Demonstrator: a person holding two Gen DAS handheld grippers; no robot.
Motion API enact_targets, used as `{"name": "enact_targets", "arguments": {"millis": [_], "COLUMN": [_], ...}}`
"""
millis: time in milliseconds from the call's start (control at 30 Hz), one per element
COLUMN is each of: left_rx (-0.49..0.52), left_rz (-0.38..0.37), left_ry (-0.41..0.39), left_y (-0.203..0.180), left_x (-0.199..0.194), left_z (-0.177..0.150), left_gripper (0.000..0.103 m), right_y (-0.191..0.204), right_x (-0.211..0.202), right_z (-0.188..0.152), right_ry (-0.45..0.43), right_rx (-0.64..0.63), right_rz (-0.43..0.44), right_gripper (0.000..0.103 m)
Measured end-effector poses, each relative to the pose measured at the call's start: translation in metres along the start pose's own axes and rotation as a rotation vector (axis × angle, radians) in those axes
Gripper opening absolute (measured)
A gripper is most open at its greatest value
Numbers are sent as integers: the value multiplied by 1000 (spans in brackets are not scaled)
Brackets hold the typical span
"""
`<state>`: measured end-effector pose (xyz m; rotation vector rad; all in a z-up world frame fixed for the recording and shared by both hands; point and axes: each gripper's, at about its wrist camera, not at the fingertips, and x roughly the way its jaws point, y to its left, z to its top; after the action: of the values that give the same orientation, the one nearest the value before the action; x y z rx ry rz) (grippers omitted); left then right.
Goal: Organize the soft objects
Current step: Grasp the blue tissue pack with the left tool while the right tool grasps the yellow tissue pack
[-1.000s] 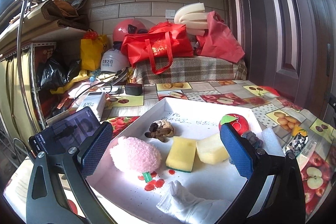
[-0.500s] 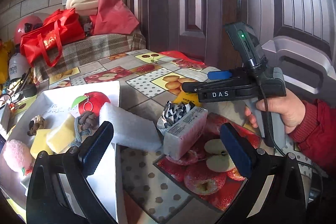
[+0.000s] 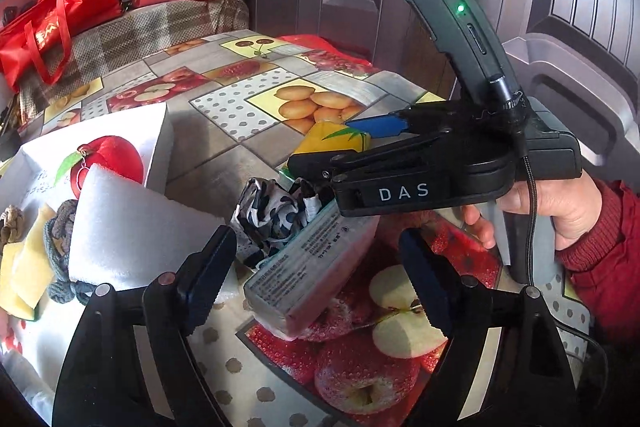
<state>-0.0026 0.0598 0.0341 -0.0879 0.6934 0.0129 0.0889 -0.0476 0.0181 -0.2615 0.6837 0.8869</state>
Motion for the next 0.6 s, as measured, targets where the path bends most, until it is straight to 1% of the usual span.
{"name": "enact_targets", "arguments": {"millis": [67, 133, 200, 300, 367, 433, 500, 600], "left_rx": [-2, 0, 7, 7, 1, 3, 6, -17], "left_rz": [-4, 0, 6, 13, 4, 6, 18, 24], "left_ry": [-4, 13, 36, 49, 51, 47, 35, 7], "left_y": [1, 1, -1, -1, 0, 0, -1, 3], "left_x": [-1, 2, 7, 9, 10, 9, 7, 1], "left_z": [0, 0, 0, 0, 0, 0, 0, 0], "left_gripper": [83, 78, 64, 54, 51, 51, 47, 47], "right_y": [0, 1, 5, 8, 6, 4, 3, 8], "right_x": [-5, -6, -1, 2, 4, 4, 1, -3], "right_z": [0, 0, 1, 2, 2, 2, 2, 1], "right_ry": [-30, -34, -11, 5, 11, 14, -2, -24], "right_rx": [0, -5, -20, -38, -32, -25, -22, -41], "right_rz": [4, -5, -4, -4, 1, 13, 22, 24], "right_gripper": [74, 74, 74, 74, 74, 74, 74, 75]}}
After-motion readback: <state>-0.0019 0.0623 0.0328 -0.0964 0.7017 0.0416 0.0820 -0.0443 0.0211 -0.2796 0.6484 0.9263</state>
